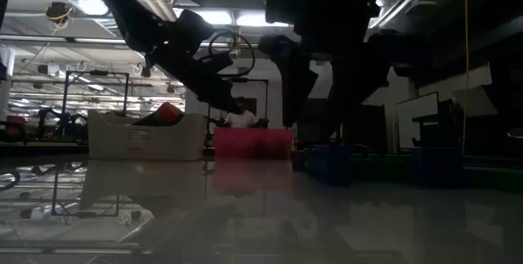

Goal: Sort blocks by size
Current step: Put the small green game piece into the red bin

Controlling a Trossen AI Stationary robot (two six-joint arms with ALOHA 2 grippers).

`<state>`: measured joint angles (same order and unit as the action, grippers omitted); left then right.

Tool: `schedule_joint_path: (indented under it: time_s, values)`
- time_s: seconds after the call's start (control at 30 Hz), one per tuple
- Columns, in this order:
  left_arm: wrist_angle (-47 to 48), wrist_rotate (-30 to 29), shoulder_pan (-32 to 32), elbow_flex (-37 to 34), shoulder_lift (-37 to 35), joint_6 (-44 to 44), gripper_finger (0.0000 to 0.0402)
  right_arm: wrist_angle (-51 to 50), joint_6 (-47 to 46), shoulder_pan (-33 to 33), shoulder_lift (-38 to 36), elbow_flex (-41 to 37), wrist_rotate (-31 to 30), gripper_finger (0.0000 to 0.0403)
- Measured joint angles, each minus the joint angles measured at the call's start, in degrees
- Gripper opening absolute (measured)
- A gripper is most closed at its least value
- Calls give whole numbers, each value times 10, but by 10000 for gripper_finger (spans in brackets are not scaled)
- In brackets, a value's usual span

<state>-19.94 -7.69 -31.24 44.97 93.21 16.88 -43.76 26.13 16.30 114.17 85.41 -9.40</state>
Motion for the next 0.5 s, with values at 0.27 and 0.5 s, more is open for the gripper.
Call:
schedule_joint_path:
  time_s: [0.27, 0.5]
  values:
    - [19, 0, 17, 0, 0, 20, 203, -33, 6, -18, 6, 0, 41, 241]
    - [19, 0, 20, 0, 0, 27, 203, -24, 25, -18, 18, 0, 40, 240]
